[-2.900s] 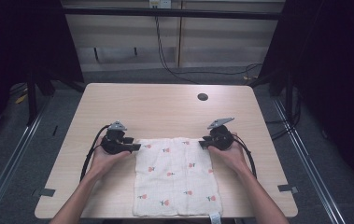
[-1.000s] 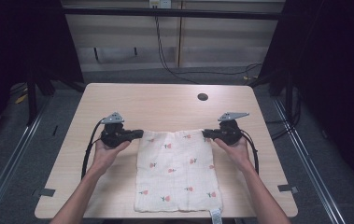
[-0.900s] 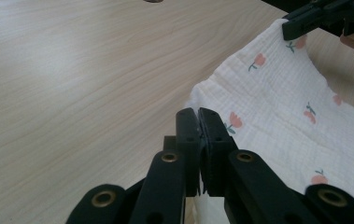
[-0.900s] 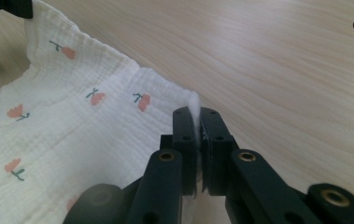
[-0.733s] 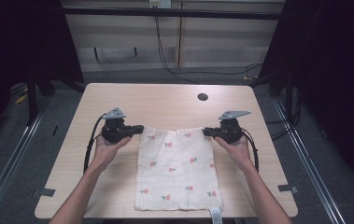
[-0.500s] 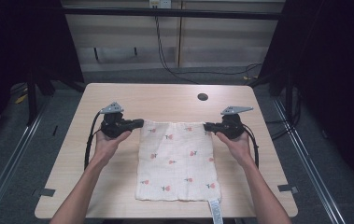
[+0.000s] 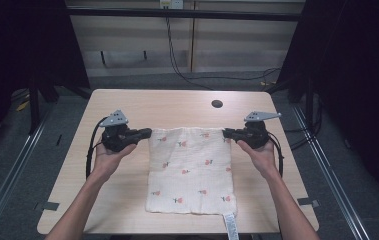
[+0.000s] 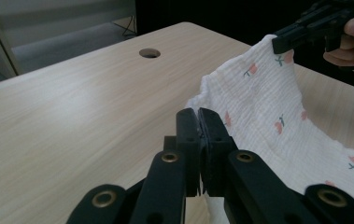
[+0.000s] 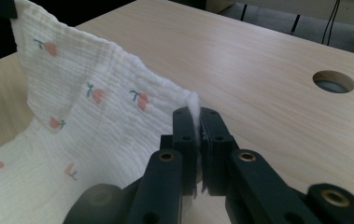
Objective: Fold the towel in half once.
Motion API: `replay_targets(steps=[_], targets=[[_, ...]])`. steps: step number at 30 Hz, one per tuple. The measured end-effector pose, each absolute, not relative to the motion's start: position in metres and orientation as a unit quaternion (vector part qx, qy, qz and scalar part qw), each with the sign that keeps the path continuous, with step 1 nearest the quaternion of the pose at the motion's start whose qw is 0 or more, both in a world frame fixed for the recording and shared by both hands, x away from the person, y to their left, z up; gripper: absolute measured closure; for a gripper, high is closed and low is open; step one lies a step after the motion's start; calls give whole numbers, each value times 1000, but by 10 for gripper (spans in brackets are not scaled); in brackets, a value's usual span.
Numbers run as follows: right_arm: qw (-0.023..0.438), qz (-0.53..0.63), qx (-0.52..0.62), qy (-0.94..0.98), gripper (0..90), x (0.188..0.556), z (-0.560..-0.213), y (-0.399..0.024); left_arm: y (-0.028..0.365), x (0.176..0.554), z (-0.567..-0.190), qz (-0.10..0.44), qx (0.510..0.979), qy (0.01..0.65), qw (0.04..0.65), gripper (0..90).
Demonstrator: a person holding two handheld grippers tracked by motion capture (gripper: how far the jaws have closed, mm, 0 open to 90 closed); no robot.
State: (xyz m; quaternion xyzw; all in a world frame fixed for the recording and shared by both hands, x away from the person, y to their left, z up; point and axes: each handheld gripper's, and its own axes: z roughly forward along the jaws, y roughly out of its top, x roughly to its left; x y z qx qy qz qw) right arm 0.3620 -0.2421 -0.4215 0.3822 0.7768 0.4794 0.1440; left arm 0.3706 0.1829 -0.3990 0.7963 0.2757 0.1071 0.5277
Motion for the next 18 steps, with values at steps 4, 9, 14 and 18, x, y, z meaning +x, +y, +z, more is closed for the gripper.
replay_targets(steps=[4, 9, 14, 18], targets=[[150, 483, 387, 771, 862, 362, -418, -244, 186, 372, -401, 102, 787, 283, 538, 881], [136, 478, 382, 779, 864, 352, -435, -243, 183, 362, -414, 103, 799, 274, 525, 880], [133, 476, 375, 784, 863, 339, -434, -245, 186, 354, -408, 106, 804, 263, 522, 880], [133, 475, 368, 788, 863, 329, -429, -248, 191, 345, -406, 99, 805, 262, 522, 880]])
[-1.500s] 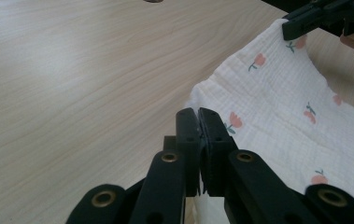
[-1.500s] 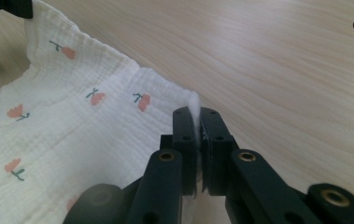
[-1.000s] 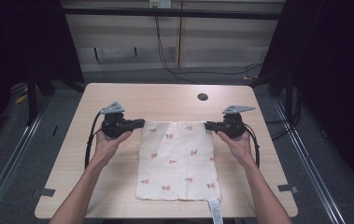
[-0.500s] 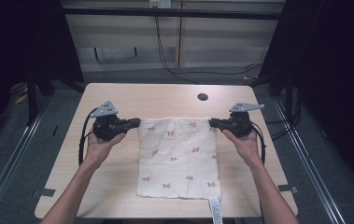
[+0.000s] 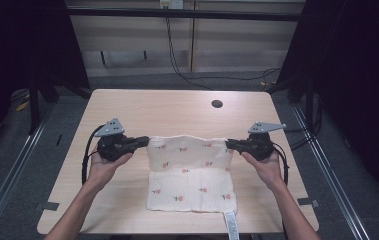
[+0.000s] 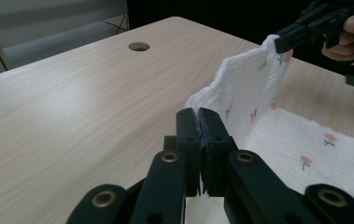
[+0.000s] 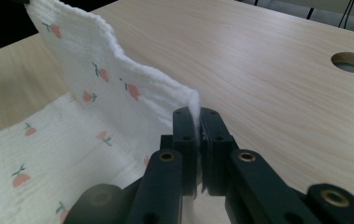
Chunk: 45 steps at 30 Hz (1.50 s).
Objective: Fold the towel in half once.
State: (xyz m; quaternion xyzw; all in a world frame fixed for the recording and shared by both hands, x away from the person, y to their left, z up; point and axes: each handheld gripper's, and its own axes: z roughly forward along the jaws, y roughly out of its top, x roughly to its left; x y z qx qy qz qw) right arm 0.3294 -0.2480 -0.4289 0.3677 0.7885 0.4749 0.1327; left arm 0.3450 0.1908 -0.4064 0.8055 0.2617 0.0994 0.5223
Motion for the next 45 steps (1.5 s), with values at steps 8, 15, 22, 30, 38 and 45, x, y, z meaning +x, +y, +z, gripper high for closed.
replay_targets(steps=[8, 15, 22, 30, 38, 45], targets=[[132, 482, 356, 789, 863, 310, -422, -250, 195, 327, -404, 108, 813, 244, 518, 879], [126, 466, 347, 804, 862, 291, -425, -245, 200, 317, -417, 89, 822, 242, 508, 879], [122, 454, 342, 814, 859, 278, -431, -242, 193, 301, -423, 79, 839, 222, 491, 878], [116, 425, 352, 826, 847, 254, -452, -242, 201, 287, -445, 61, 856, 220, 464, 873], [96, 397, 351, 843, 812, 241, -471, -240, 192, 274, -467, 36, 875, 205, 437, 869], [90, 373, 350, 855, 776, 227, -480, -240, 187, 265, -474, 23, 890, 187, 416, 843]])
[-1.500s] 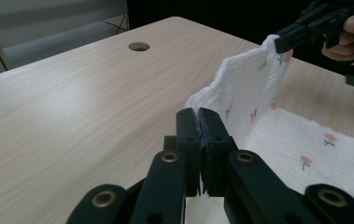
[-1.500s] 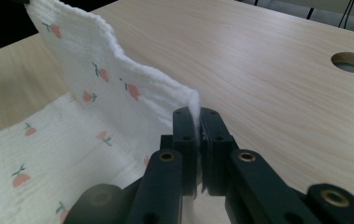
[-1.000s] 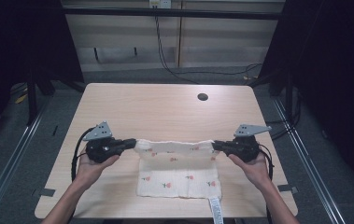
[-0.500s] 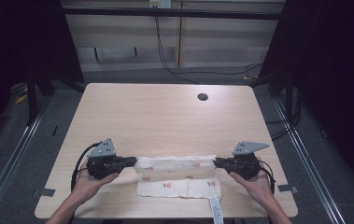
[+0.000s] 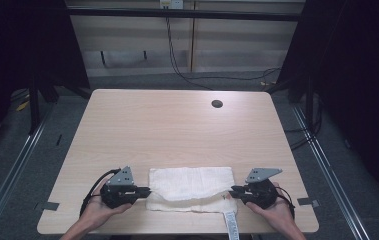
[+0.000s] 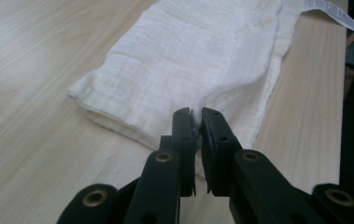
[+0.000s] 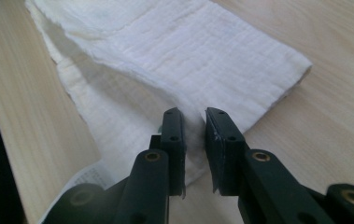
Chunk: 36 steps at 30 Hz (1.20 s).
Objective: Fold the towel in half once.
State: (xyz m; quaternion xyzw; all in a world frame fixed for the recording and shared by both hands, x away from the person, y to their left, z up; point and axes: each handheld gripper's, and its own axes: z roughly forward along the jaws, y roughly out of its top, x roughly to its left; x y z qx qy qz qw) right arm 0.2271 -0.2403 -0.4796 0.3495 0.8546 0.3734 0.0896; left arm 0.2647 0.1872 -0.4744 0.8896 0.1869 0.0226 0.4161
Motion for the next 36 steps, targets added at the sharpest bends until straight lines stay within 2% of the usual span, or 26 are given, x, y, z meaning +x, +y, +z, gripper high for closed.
replay_targets(steps=[5, 10, 14, 19, 27, 32, 36], targets=[[83, 383, 341, 854, 718, 218, -476, -239, 187, 260, -471, 18, 886, 187, 423, 827], [81, 404, 337, 847, 702, 206, -466, -240, 194, 257, -464, 19, 875, 190, 445, 813], [88, 419, 344, 836, 664, 206, -461, -244, 191, 265, -460, 19, 875, 186, 447, 797], [79, 419, 350, 834, 640, 221, -464, -238, 177, 279, -471, 16, 884, 196, 424, 773], [59, 392, 325, 859, 556, 247, -480, -198, 168, 295, -495, 12, 896, 213, 390, 720], [55, 375, 309, 872, 523, 251, -487, -181, 169, 298, -496, 9, 897, 210, 390, 729], [59, 372, 295, 878, 512, 245, -494, -175, 168, 296, -497, 12, 897, 208, 390, 775]])
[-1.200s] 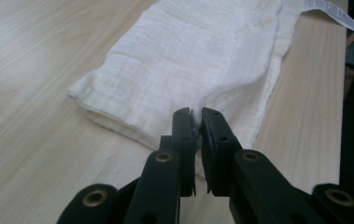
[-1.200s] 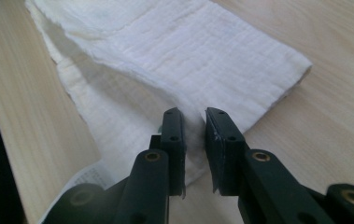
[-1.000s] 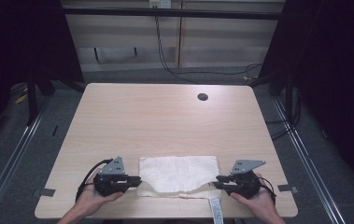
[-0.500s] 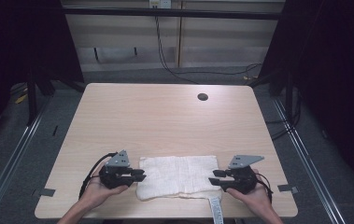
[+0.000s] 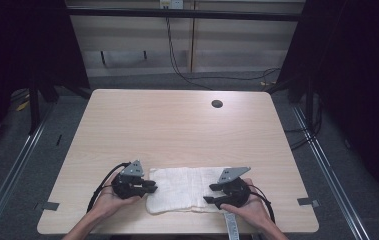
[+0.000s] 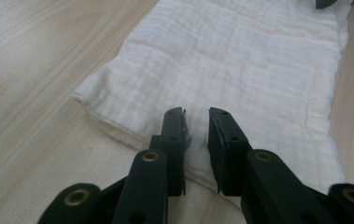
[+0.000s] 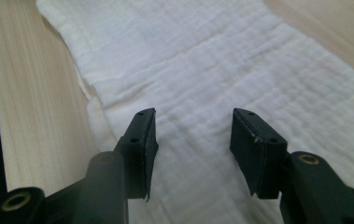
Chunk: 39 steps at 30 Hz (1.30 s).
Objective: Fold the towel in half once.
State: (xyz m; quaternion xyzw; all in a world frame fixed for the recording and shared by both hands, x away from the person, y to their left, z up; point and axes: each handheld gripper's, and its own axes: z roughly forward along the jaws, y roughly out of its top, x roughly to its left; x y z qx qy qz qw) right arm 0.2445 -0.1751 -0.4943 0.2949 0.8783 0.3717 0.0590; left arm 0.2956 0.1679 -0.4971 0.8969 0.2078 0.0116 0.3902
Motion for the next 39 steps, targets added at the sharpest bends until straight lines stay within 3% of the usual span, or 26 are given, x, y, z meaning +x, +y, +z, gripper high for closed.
replay_targets(steps=[5, 8, 15, 24, 27, 31, 36, 39], targets=[[86, 354, 289, 885, 605, 241, -495, -172, 168, 295, -498, 9, 897, 204, 392, 786], [93, 338, 290, 891, 669, 241, -493, -172, 166, 293, -499, 3, 893, 206, 400, 720], [80, 337, 302, 888, 786, 243, -492, -186, 157, 292, -499, -9, 891, 211, 401, 708], [80, 329, 328, 882, 769, 237, -490, -213, 130, 287, -499, -20, 895, 194, 400, 701], [81, 331, 331, 880, 676, 233, -489, -216, 133, 285, -500, -33, 888, 209, 409, 661], [80, 359, 323, 872, 609, 229, -480, -211, 142, 288, -495, -23, 882, 222, 416, 601], [65, 385, 299, 871, 554, 230, -471, -192, 151, 299, -484, 0, 873, 253, 417, 594], [53, 395, 287, 871, 543, 234, -463, -176, 154, 307, -479, 11, 872, 263, 413, 528]])
